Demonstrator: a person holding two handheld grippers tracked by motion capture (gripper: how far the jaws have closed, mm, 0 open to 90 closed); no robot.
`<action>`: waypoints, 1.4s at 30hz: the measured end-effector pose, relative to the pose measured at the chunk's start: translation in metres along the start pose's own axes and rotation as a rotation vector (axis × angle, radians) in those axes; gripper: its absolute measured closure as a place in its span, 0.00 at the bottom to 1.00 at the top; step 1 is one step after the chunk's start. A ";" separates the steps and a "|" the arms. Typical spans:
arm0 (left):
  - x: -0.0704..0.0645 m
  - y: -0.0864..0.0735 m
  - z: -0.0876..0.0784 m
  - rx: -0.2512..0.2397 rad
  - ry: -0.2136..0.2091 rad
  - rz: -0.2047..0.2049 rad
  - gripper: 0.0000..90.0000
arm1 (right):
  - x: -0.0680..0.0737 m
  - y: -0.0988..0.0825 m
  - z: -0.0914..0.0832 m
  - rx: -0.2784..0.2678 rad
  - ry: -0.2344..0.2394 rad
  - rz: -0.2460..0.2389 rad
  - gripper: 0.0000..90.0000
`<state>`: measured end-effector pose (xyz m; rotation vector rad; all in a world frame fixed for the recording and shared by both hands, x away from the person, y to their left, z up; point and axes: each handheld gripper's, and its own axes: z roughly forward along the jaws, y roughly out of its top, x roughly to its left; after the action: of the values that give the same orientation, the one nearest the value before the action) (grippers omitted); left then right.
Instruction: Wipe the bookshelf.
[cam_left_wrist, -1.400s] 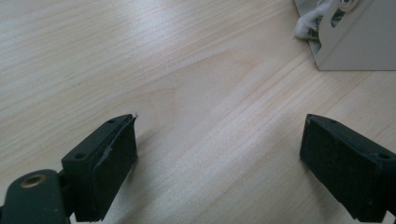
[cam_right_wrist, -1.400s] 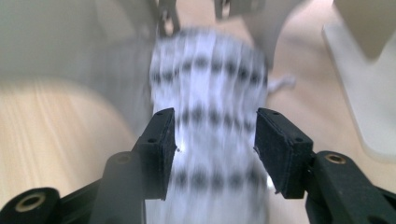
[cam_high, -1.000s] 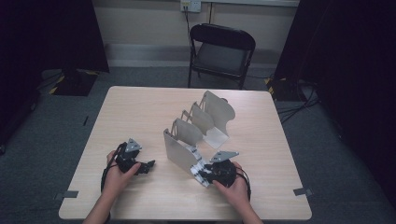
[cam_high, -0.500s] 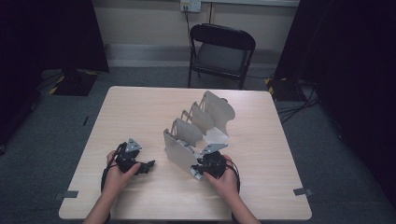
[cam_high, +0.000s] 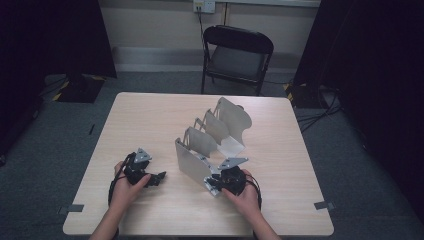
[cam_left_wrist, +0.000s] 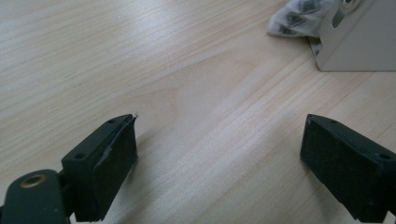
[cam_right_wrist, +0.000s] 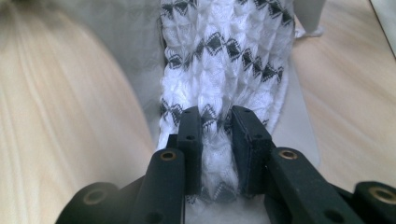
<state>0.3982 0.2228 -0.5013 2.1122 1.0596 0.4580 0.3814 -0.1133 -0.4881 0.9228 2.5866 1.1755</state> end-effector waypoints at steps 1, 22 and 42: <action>0.000 0.000 0.000 0.000 -0.001 0.003 0.12 | 0.000 -0.002 -0.002 0.002 -0.002 -0.006 0.82; 0.001 0.001 0.001 0.002 0.005 0.003 0.12 | 0.003 -0.014 -0.017 0.021 -0.004 -0.003 0.80; 0.001 0.001 0.001 0.002 0.004 0.003 0.12 | -0.001 0.011 0.013 -0.006 0.003 0.009 0.78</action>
<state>0.3997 0.2229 -0.5010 2.1156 1.0600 0.4634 0.3925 -0.1003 -0.4893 0.9328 2.5829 1.1872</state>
